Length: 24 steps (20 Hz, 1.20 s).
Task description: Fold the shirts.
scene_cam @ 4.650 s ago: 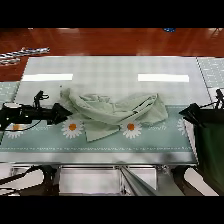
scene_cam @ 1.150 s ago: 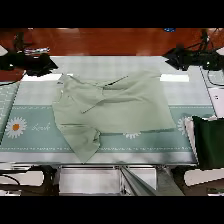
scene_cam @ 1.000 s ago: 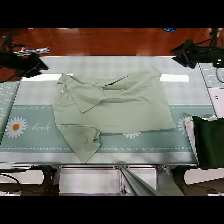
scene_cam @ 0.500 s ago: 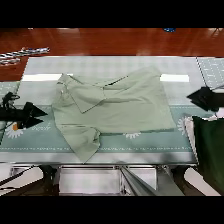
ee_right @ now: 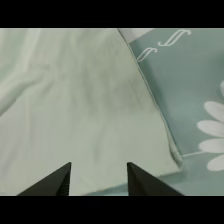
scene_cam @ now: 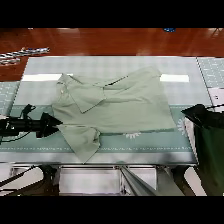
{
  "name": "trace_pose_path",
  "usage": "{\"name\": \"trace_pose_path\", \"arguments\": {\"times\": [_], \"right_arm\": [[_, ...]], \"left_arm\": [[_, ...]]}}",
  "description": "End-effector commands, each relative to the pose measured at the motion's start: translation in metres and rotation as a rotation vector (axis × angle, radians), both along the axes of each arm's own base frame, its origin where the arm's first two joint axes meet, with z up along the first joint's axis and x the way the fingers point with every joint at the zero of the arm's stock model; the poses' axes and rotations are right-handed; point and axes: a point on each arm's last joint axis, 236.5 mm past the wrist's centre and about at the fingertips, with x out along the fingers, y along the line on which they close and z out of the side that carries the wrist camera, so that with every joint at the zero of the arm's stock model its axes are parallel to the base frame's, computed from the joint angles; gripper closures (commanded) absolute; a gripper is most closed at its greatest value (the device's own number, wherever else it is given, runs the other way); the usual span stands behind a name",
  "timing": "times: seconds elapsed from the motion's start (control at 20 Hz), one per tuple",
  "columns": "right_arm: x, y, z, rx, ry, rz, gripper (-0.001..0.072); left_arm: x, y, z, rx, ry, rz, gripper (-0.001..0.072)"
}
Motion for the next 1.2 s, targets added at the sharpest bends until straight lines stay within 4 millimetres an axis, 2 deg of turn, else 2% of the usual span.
{"name": "trace_pose_path", "arguments": {"times": [0.0,0.05,0.1,0.2,0.35,0.45,0.55,0.7,0.85,0.95,1.0,1.05,1.1,1.15], "right_arm": [[0.005,-0.022,0.003,0.004,-0.028,-0.110,0.0305],[-0.004,-0.033,-0.004,-0.022,0.006,-0.129,0.0305],[-0.019,-0.041,-0.015,-0.047,0.072,-0.135,0.0304],[-0.048,-0.034,-0.039,-0.024,0.199,-0.134,0.0304],[-0.067,-0.014,-0.067,0.044,0.271,-0.132,0.0304],[-0.067,-0.007,-0.076,0.081,0.298,-0.125,0.0304],[-0.059,0.001,-0.086,0.132,0.310,-0.110,0.0305],[-0.033,0.013,-0.099,0.201,0.286,-0.127,0.0305],[-0.016,0.029,-0.114,0.203,0.308,-0.074,0.0305],[0.006,0.037,-0.114,0.199,0.286,-0.053,0.0309],[0.017,0.042,-0.112,0.194,0.272,-0.032,0.0369],[0.027,0.046,-0.108,0.187,0.260,-0.004,0.0493],[0.037,0.054,-0.102,0.175,0.236,0.046,0.0694],[0.047,0.063,-0.090,0.164,0.200,0.109,0.0688]], "left_arm": [[0.001,-0.018,-0.016,0.042,0.005,-0.068,0.0412],[0.003,-0.018,-0.017,0.048,0.001,-0.070,0.0698],[0.005,-0.017,-0.016,0.051,-0.005,-0.069,0.0689],[0.009,-0.015,-0.014,0.057,-0.023,-0.075,0.0689],[0.009,-0.014,-0.014,0.060,-0.034,-0.085,0.0689],[0.009,-0.014,-0.014,0.060,-0.034,-0.085,0.0689],[0.009,-0.014,-0.014,0.061,-0.034,-0.085,0.0689],[0.012,-0.012,-0.016,0.073,-0.040,-0.076,0.0689],[0.012,-0.012,-0.016,0.073,-0.039,-0.075,0.0689],[0.012,-0.012,-0.016,0.073,-0.040,-0.075,0.0689],[0.012,-0.012,-0.016,0.074,-0.041,-0.074,0.0689],[0.013,-0.011,-0.017,0.079,-0.043,-0.071,0.0689],[0.015,-0.010,-0.016,0.079,-0.048,-0.068,0.0689],[0.022,-0.009,-0.011,0.082,-0.066,-0.066,0.0689]]}}
